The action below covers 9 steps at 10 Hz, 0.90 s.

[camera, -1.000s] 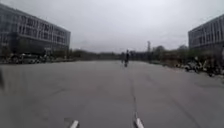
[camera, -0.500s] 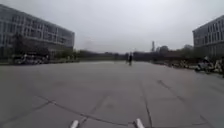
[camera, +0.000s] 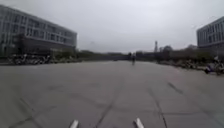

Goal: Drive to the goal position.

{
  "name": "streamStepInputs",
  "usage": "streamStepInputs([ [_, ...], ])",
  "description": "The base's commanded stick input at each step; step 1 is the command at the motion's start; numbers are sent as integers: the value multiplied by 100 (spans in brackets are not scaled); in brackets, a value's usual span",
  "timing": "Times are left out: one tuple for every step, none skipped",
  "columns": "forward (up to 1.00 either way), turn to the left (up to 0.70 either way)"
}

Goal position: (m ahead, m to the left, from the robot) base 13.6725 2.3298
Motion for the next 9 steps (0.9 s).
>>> streamStepInputs([
  [100, -40],
  [100, -40],
  [100, -9],
  [100, 0],
  [100, 0],
  [100, 0],
  [100, 0],
  [100, 0],
  [100, -6],
])
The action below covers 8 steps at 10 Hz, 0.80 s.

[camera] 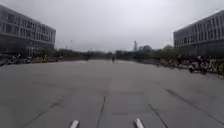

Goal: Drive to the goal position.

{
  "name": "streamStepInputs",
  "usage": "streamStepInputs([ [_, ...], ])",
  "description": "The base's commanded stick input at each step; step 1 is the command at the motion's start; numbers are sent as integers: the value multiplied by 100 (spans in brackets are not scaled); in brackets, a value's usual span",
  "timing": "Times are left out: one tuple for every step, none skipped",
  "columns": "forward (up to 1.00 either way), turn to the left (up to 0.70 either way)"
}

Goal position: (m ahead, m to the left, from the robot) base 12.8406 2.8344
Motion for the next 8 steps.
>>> streamStepInputs([
  [100, -39],
  [100, -40],
  [100, -28],
  [100, -15],
  [100, -4],
  [100, 0],
  [100, 0],
  [100, 0],
])
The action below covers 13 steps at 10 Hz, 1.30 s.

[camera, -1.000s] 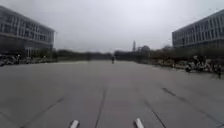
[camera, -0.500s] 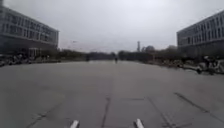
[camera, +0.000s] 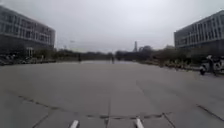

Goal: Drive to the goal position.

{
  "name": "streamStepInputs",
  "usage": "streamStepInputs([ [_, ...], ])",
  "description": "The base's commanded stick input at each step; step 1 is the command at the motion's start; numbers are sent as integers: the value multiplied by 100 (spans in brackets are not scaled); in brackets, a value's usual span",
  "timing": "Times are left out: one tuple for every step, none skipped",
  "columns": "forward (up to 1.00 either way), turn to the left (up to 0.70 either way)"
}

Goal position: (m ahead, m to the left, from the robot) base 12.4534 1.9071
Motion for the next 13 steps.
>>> streamStepInputs([
  [100, 0],
  [100, 0],
  [100, -21],
  [100, -33],
  [100, -23],
  [100, 0],
  [100, 0],
  [100, 0],
  [100, 0],
  [100, 0],
  [100, 0],
  [100, -1],
  [100, -14],
])
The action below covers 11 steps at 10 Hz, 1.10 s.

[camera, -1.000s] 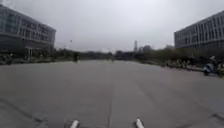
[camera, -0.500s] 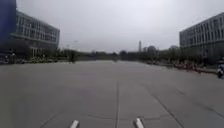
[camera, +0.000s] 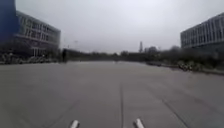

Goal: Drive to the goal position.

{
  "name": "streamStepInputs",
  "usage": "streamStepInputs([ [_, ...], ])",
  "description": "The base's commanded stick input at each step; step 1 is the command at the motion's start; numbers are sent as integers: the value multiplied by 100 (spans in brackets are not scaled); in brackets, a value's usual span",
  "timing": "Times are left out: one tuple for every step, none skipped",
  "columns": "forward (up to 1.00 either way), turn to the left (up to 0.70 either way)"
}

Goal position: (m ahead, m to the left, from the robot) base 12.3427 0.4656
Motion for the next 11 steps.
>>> streamStepInputs([
  [100, -27],
  [100, -40],
  [100, -40],
  [100, -40],
  [100, -40],
  [100, -40],
  [100, -29],
  [100, -7],
  [100, 0],
  [100, 0],
  [100, 0],
])
